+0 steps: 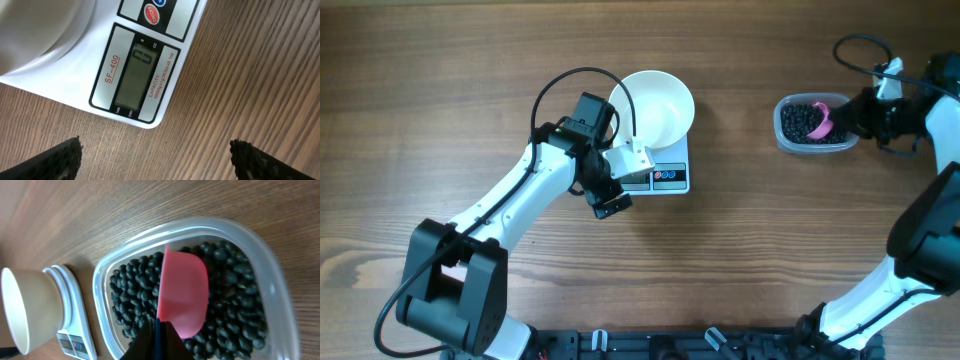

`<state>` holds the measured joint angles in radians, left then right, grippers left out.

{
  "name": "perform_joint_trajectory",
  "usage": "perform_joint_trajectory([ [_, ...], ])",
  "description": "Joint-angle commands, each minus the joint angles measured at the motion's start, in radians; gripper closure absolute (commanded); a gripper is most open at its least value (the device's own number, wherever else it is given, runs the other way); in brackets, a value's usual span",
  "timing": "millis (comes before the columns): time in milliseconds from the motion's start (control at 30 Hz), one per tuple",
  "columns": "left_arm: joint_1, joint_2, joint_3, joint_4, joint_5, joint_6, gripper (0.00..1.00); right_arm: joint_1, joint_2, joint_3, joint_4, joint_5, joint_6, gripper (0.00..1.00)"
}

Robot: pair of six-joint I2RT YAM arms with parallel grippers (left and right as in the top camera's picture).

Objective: Scoop item into bowl and weigh 150g on scale
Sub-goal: 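Dig the pink scoop into the black beans with the right gripper, then lift the filled scoop with the right gripper over the white bowl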

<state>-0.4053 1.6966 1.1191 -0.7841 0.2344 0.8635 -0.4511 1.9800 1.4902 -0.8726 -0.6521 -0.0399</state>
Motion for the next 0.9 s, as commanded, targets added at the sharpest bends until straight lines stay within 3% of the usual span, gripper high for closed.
perform_joint_trajectory([
  [0,0.003,0.008,-0.005,0.0,0.019,0.019,0.0,-0.053,0.03,-0.012,0.013,-0.099,-0.025,0.94],
  [467,0.003,0.008,-0.005,0.0,0.019,0.019,0.0,-0.171,0.031,-0.012,-0.046,-0.269,-0.084,0.96],
  [867,0.003,0.008,-0.005,0.0,0.019,0.019,0.0,-0.199,0.03,-0.012,-0.063,-0.648,-0.126,0.96],
])
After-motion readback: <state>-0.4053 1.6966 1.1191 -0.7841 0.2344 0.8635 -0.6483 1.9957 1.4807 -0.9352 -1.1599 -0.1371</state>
